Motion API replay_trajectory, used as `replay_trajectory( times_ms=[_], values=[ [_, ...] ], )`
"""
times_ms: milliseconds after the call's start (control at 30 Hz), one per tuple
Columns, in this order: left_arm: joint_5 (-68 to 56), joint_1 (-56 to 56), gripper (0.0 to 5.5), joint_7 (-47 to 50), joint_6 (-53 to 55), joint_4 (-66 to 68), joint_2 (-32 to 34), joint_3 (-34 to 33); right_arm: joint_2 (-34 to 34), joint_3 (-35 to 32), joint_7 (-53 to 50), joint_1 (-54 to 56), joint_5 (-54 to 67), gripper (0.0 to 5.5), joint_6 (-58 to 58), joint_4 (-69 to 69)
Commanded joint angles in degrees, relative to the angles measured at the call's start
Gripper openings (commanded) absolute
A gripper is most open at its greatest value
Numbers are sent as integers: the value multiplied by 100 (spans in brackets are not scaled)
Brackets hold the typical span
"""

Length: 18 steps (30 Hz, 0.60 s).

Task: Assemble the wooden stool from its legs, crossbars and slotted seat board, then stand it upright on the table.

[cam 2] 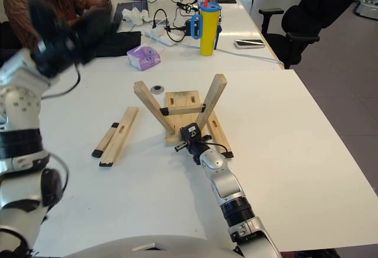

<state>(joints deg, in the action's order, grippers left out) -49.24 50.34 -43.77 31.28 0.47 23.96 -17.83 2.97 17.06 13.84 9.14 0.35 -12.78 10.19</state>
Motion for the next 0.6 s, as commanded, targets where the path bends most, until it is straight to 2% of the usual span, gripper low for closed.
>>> replay_trajectory(
  times_ms=[33, 100, 133, 200, 300, 400, 500, 600],
  values=[
    [284, -57, 283, 842, 287, -507, -312, 629, 127, 124, 83, -475, -174, 21, -517, 770],
    [1448, -1595, 283, 736, 159, 14, -402, 2204, 74, 114, 47, -460, -159, 21, -517, 803],
    [1939, -2243, 283, 770, -67, 276, -405, 2738, 56, 144, 64, -425, -169, 21, -506, 843],
    [2393, -3152, 283, 945, -339, 463, -437, 3188, 50, 183, 120, -320, -181, 21, -510, 926],
    [2472, -2998, 283, 1210, -401, 302, -636, 3134, 62, 118, 94, -270, -171, 21, -520, 959],
    [2290, -1979, 283, 1645, -862, 13, -836, 2413, 47, 118, 116, -195, -176, 21, -486, 1110],
    [1892, -1003, 283, 2232, -891, -708, -1011, 1699, 71, 84, 115, -180, -169, 21, -456, 1165],
    [1891, -680, 283, 2738, -904, -1336, -1077, 1372, 74, 53, 79, -203, -176, 21, -441, 1154]
  ],
)
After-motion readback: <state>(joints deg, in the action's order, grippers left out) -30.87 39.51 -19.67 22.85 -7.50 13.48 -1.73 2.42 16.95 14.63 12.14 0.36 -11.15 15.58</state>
